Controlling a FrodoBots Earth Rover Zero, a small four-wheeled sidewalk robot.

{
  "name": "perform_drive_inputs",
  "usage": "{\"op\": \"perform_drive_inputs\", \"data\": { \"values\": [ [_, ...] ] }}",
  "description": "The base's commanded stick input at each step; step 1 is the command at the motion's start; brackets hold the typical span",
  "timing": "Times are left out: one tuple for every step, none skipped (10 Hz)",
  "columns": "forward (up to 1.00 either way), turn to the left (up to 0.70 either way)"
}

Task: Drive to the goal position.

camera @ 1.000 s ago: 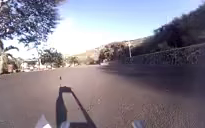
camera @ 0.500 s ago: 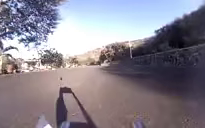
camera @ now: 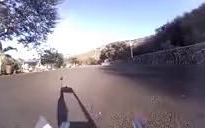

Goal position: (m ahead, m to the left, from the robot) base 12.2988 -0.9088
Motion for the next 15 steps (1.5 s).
{"op": "perform_drive_inputs", "data": {
  "values": [
    [0.5,0.0],
    [0.5,0.0],
    [0.5,0.0],
    [0.5,0.0],
    [0.5,0.0],
    [0.5,0.0],
    [0.5,0.0],
    [0.5,0.0],
    [0.5,0.0],
    [0.5,0.0],
    [0.5,0.0],
    [0.5,0.0],
    [0.5,0.0],
    [0.5,0.0],
    [0.5,0.0]
  ]
}}
